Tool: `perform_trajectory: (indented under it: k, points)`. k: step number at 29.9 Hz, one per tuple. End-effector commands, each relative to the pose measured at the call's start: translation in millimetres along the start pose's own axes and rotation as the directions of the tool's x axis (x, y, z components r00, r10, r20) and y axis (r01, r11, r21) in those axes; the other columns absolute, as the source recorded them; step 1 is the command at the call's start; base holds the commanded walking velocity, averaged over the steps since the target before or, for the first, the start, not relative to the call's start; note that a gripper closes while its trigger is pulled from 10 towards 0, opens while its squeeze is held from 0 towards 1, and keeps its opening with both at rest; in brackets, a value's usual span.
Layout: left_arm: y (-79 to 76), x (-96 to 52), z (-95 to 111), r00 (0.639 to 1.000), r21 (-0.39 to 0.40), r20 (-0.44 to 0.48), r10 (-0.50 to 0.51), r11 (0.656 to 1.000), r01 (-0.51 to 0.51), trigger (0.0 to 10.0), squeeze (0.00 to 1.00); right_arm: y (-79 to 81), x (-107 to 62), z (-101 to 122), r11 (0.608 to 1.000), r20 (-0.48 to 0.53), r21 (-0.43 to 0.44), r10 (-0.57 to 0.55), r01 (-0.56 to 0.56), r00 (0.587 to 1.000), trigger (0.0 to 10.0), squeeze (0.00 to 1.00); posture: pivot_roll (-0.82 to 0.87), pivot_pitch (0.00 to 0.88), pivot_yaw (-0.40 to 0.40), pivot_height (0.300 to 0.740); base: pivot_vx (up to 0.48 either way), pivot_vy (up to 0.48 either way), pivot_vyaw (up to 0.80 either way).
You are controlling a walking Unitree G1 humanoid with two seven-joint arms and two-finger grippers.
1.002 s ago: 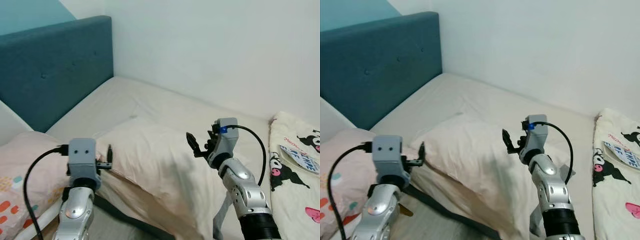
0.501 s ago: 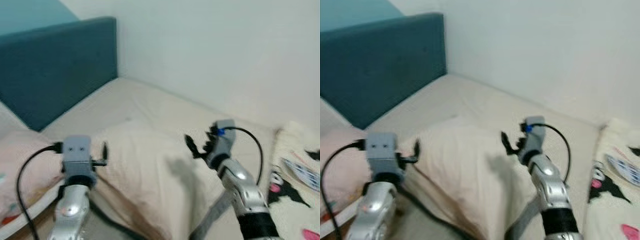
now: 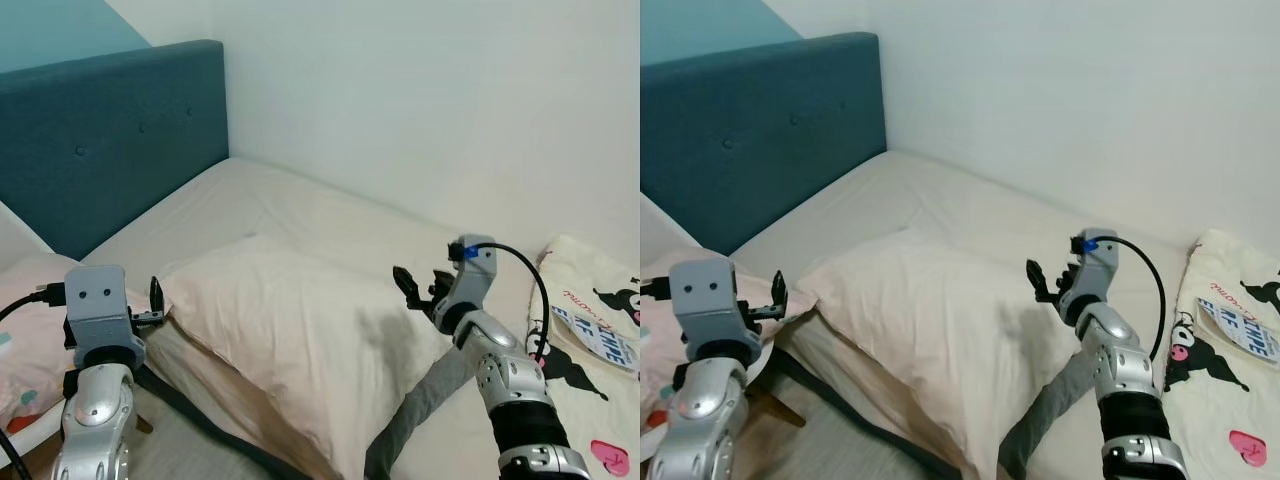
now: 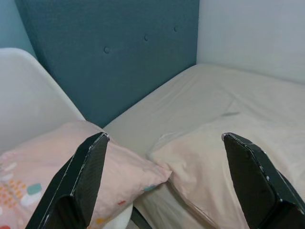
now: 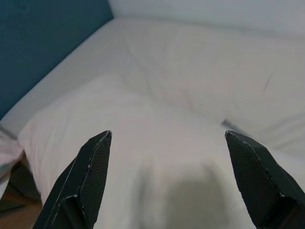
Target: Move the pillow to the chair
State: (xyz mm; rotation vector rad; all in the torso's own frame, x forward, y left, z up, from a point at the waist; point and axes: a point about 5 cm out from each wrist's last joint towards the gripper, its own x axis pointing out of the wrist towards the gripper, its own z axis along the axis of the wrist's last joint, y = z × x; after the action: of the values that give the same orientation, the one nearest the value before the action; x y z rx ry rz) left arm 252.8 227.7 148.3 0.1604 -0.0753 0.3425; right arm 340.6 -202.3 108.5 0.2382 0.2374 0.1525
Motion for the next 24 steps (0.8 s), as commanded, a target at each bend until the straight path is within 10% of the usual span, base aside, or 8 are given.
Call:
perform_trajectory:
  k: [1,24]
  points:
    - [-2.5,0.8,2.8,1.0,0.01,0.018,-0.013,1.0,0.013,10.0,0.0,-4.2,-0.7,0.6,1.0,-0.007,0.02,-0.009,0.009,1.0,10.0,0.0,-0.05,0.0,-0.118,0.685,0.0,0.0,0.0]
    - [34.4,0.1,-6.9,1.0,0.176,0.017,-0.001,0.984,-0.002,10.0,0.0,-41.3,-8.0,-24.3,0.958,-0.208,0.125,-0.23,0.259,0.951,10.0,0.0,-0.05,0.0,-0.121,0.605,0.0,0.0,0.0]
